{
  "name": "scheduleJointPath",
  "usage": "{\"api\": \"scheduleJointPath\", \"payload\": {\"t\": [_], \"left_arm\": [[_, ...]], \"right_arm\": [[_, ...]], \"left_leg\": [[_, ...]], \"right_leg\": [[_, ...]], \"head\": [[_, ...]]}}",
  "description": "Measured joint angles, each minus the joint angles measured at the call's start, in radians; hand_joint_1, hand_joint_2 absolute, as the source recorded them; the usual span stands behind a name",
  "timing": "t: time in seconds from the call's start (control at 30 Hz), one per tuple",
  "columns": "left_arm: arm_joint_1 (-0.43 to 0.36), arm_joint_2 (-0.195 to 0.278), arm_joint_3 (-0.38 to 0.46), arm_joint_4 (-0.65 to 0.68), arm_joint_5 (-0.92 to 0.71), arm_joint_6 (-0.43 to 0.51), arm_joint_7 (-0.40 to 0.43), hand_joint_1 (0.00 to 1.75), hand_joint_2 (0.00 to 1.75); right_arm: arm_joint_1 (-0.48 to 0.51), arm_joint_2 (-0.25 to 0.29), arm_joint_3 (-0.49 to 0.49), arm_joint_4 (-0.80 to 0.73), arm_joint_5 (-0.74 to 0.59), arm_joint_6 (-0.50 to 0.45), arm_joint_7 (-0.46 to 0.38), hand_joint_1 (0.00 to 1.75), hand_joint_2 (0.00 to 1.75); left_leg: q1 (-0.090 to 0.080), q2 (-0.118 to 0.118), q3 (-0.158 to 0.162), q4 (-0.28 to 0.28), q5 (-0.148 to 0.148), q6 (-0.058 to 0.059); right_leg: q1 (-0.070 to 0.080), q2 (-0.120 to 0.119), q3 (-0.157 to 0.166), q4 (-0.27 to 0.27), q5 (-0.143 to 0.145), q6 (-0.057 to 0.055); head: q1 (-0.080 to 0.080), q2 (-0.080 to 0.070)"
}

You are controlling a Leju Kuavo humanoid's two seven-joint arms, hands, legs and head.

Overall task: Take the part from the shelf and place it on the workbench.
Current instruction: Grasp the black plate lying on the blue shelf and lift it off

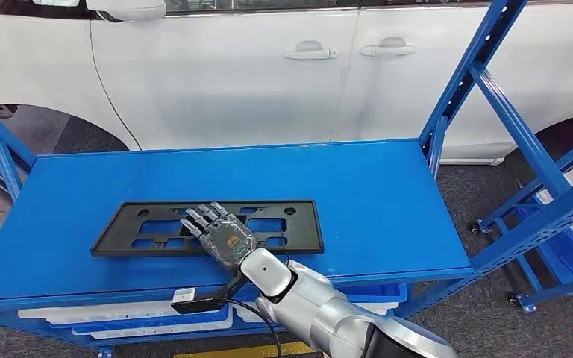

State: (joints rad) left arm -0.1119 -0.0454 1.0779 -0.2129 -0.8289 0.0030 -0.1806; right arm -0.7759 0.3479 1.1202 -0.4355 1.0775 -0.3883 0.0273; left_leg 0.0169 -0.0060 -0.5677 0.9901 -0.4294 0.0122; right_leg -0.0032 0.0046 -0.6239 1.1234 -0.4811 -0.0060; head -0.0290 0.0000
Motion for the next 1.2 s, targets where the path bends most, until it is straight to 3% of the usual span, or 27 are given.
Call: {"api": "scheduleJointPath", "payload": {"t": [0.1,0.23,0.3,0.33,0.37,0.4,0.43,0.47,0.5,0.53,0.6,0.63,0.7,0.77,0.8,0.87,0.9,0.93,0.97,1.0,1.03,1.1,1.13,1.2], "left_arm": [[-0.002,-0.002,-0.001,0.000,-0.002,0.000,0.002,0.00,0.00],[-0.005,0.001,-0.001,0.000,-0.003,0.000,0.004,0.00,0.00],[-0.006,0.002,-0.001,0.000,-0.003,-0.001,0.005,0.00,0.00],[-0.006,0.002,-0.001,0.000,-0.003,-0.001,0.005,0.00,0.00],[-0.005,0.003,-0.001,0.000,-0.003,-0.002,0.006,0.00,0.00],[-0.005,0.004,-0.001,0.000,-0.003,-0.002,0.006,0.00,0.00],[-0.004,0.005,-0.001,0.000,-0.003,-0.003,0.006,0.00,0.00],[-0.004,0.006,-0.001,0.000,-0.003,-0.003,0.006,0.00,0.00],[-0.005,0.006,-0.001,0.000,-0.005,-0.004,0.006,0.00,0.00],[-0.006,0.007,-0.001,0.000,-0.006,-0.004,0.006,0.00,0.00],[-0.010,0.008,-0.001,0.000,-0.008,-0.003,0.007,0.00,0.00],[-0.011,0.008,-0.001,0.000,-0.009,-0.003,0.008,0.00,0.00],[-0.011,0.008,-0.001,0.000,-0.009,-0.001,0.009,0.00,0.00],[-0.011,0.006,-0.001,0.000,-0.009,0.001,0.008,0.00,0.00],[-0.011,0.005,-0.001,0.000,-0.008,0.001,0.007,0.00,0.00],[-0.011,0.005,-0.001,0.000,-0.007,0.001,0.006,0.00,0.00],[-0.011,0.005,-0.001,0.000,-0.007,0.001,0.005,0.00,0.00],[-0.011,0.005,-0.001,0.000,-0.006,0.001,0.004,0.00,0.00],[-0.011,0.004,-0.001,0.000,-0.005,0.001,0.002,0.00,0.00],[-0.011,0.004,-0.001,0.000,-0.003,0.000,0.000,0.00,0.00],[-0.011,0.002,-0.001,0.000,-0.002,-0.001,-0.002,0.00,0.00],[-0.013,-0.001,-0.001,0.000,0.000,-0.003,-0.009,0.00,0.00],[-0.014,-0.001,-0.001,0.000,-0.001,-0.004,-0.014,0.00,0.00],[-0.015,-0.002,-0.002,0.000,-0.005,-0.006,-0.026,0.00,0.00]], "right_arm": [[-0.007,0.000,0.000,0.001,-0.006,0.010,0.005,0.00,1.75],[-0.013,0.002,0.001,0.003,-0.012,0.029,0.011,0.00,1.75],[-0.015,0.002,0.004,0.003,-0.016,0.041,0.012,0.00,1.75],[-0.016,0.002,0.006,0.003,-0.017,0.047,0.012,0.00,1.75],[-0.016,0.002,0.009,0.003,-0.018,0.052,0.012,0.07,1.75],[-0.016,0.002,0.011,0.003,-0.018,0.058,0.013,0.42,1.75],[-0.016,0.002,0.014,0.002,-0.020,0.064,0.012,0.80,1.75],[-0.016,0.002,0.017,0.001,-0.022,0.071,0.012,1.18,1.75],[-0.016,0.002,0.020,-0.001,-0.025,0.078,0.011,1.50,1.75],[-0.016,0.002,0.023,-0.004,-0.029,0.085,0.010,1.54,1.75],[-0.016,0.002,0.030,-0.011,-0.039,0.095,0.007,1.52,1.75],[-0.015,0.002,0.033,-0.013,-0.044,0.099,0.006,1.51,1.75],[-0.013,0.002,0.040,-0.015,-0.052,0.100,0.003,1.51,1.75],[-0.014,0.002,0.048,-0.018,-0.058,0.099,0.002,1.44,1.75],[-0.015,0.002,0.051,-0.019,-0.061,0.098,0.002,1.33,1.75],[-0.015,0.001,0.058,-0.020,-0.066,0.097,0.001,1.10,1.75],[-0.014,0.001,0.062,-0.020,-0.068,0.097,0.000,1.01,1.75],[-0.013,0.001,0.065,-0.020,-0.069,0.098,0.000,1.05,1.75],[-0.012,0.001,0.069,-0.020,-0.070,0.098,-0.001,1.12,1.75],[-0.012,0.001,0.072,-0.020,-0.070,0.099,-0.001,1.22,1.75],[-0.013,0.001,0.076,-0.021,-0.070,0.099,-0.001,1.35,1.75],[-0.016,0.001,0.084,-0.024,-0.072,0.100,0.000,1.43,1.75],[-0.017,0.001,0.087,-0.026,-0.075,0.099,0.000,1.45,1.75],[-0.018,0.001,0.093,-0.028,-0.081,0.098,0.000,1.48,1.75]], "left_leg": [[-0.003,-0.001,-0.001,0.002,0.000,-0.008],[-0.003,0.000,-0.004,0.005,-0.005,-0.033],[-0.001,0.000,-0.032,0.069,-0.048,-0.042],[0.000,0.000,-0.060,0.134,-0.083,-0.046],[0.002,0.000,-0.093,0.206,-0.117,-0.050],[0.003,0.000,-0.119,0.264,-0.137,-0.054],[0.003,0.001,-0.130,0.289,-0.138,-0.056],[0.003,0.001,-0.120,0.270,-0.118,-0.056],[0.003,0.001,-0.091,0.211,-0.083,-0.055],[0.004,0.002,-0.052,0.132,-0.048,-0.053],[0.001,0.002,0.003,0.017,-0.009,-0.043],[-0.002,0.002,0.011,-0.003,-0.007,-0.036],[-0.002,0.000,0.008,-0.004,-0.006,-0.024],[0.002,0.000,0.008,-0.007,-0.002,-0.013],[0.004,0.001,0.008,-0.009,0.000,-0.007],[0.004,0.003,0.006,-0.010,0.001,-0.002],[0.003,0.003,0.005,-0.009,0.000,-0.002],[0.003,0.003,0.005,-0.009,0.000,-0.002],[0.003,0.002,0.006,-0.008,0.000,-0.002],[0.003,0.001,0.007,-0.007,-0.001,-0.003],[0.003,0.000,0.008,-0.006,-0.003,-0.005],[0.000,-0.002,0.008,-0.003,-0.006,-0.012],[-0.002,-0.002,0.006,-0.002,-0.007,-0.017],[-0.002,-0.002,0.006,-0.004,-0.007,-0.029]], "right_leg": [[0.006,-0.001,0.049,-0.103,0.025,-0.011],[0.005,-0.001,0.059,-0.135,0.036,-0.024],[-0.001,-0.003,0.063,-0.146,0.044,-0.033],[0.000,-0.004,0.063,-0.148,0.045,-0.035],[0.001,-0.004,0.062,-0.147,0.045,-0.036],[0.002,-0.005,0.061,-0.147,0.045,-0.036],[0.002,-0.005,0.061,-0.146,0.045,-0.036],[0.002,-0.004,0.062,-0.145,0.044,-0.036],[0.002,-0.004,0.064,-0.144,0.043,-0.035],[0.002,-0.004,0.065,-0.142,0.041,-0.032],[0.006,-0.002,0.062,-0.136,0.038,-0.025],[0.008,-0.001,0.060,-0.134,0.037,-0.020],[0.009,-0.001,0.056,-0.132,0.038,-0.011],[0.008,-0.001,0.044,-0.105,0.017,-0.002],[0.007,-0.001,0.025,-0.063,-0.009,0.003],[0.004,-0.002,-0.039,0.074,-0.076,0.009],[0.002,-0.002,-0.072,0.140,-0.099,0.010],[0.001,-0.002,-0.091,0.177,-0.105,0.011],[0.000,-0.002,-0.091,0.173,-0.089,0.010],[-0.001,-0.002,-0.071,0.125,-0.056,0.008],[-0.001,-0.002,-0.035,0.048,-0.016,0.003],[0.002,-0.002,0.026,-0.084,0.034,-0.005],[0.004,-0.002,0.038,-0.115,0.041,-0.009],[0.008,0.000,0.038,-0.122,0.040,-0.015]], "head": [[0.000,0.000],[0.000,0.000],[0.000,0.000],[0.000,0.000],[0.000,0.000],[0.000,0.000],[0.000,0.000],[0.000,0.000],[0.000,0.000],[0.000,0.000],[0.000,0.000],[0.000,0.000],[0.000,0.000],[0.000,0.000],[0.000,0.000],[0.000,0.000],[0.000,0.000],[0.000,0.000],[0.000,0.000],[0.000,0.000],[0.000,0.000],[0.000,0.000],[0.000,0.000],[0.000,0.000]]}}
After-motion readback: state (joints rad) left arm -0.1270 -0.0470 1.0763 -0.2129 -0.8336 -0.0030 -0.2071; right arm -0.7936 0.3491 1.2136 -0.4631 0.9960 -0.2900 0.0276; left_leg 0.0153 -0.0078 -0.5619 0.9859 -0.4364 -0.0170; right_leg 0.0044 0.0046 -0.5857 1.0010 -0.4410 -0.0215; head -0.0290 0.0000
